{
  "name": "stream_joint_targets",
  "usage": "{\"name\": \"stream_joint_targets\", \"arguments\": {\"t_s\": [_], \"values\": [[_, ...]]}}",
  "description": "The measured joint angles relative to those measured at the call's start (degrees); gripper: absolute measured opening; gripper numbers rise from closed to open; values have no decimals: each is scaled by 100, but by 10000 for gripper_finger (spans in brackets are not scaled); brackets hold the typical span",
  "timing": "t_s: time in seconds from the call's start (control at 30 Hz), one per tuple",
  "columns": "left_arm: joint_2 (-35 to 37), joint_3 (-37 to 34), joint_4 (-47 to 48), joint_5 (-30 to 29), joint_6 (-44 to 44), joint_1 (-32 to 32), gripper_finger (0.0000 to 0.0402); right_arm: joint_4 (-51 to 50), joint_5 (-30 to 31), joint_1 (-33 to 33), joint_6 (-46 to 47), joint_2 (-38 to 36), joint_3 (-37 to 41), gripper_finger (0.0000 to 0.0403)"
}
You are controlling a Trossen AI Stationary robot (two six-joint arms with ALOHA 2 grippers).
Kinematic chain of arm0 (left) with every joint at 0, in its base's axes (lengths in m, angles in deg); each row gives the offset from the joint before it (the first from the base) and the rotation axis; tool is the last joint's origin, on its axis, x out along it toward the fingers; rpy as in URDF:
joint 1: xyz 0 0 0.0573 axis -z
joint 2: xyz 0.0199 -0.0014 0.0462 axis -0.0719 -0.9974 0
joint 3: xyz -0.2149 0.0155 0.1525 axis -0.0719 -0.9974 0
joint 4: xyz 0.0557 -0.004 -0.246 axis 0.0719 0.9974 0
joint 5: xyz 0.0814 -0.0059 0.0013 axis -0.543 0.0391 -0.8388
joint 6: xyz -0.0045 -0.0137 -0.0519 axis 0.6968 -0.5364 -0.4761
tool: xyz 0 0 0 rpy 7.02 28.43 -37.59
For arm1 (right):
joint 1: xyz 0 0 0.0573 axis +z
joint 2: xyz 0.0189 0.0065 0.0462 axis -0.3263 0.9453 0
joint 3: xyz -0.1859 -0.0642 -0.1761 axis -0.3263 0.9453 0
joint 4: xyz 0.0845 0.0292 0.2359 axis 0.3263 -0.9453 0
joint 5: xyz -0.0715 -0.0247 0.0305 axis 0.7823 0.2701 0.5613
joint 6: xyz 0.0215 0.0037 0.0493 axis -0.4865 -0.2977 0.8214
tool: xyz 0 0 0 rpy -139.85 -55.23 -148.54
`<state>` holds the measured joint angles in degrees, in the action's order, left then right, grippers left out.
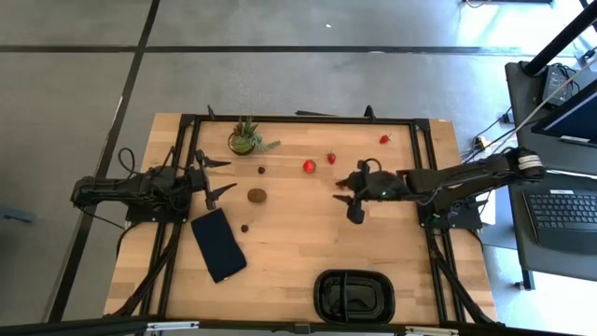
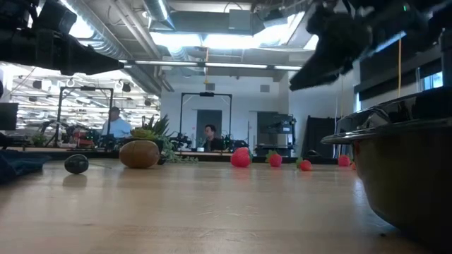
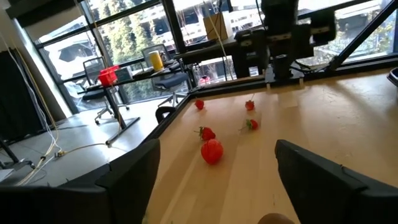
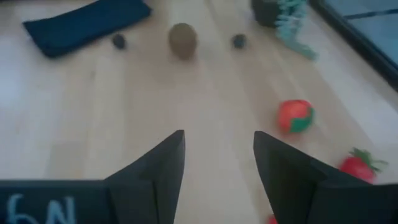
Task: Pick and placing Produce into tupperware
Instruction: Put the black cherry into the black container
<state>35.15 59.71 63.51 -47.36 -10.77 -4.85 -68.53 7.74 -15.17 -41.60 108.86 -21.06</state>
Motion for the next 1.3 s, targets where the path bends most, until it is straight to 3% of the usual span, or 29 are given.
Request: {"name": "stream_joint_targets", "arguments": {"t_s": [0.33,0.57,0.93,1.3], "values": [[0,0,23,301,-158,1,397,557,-154,-395,602,-754,1040,193],[-2,1,3,306,-1079,0,393,654,-150,-393,566,-784,1078,193],[0,1,-471,289,-1715,0,393,652,-139,-393,558,-782,1076,193],[-1,-1,-704,892,-2173,2,393,610,-139,-393,542,-782,1076,193]]}}
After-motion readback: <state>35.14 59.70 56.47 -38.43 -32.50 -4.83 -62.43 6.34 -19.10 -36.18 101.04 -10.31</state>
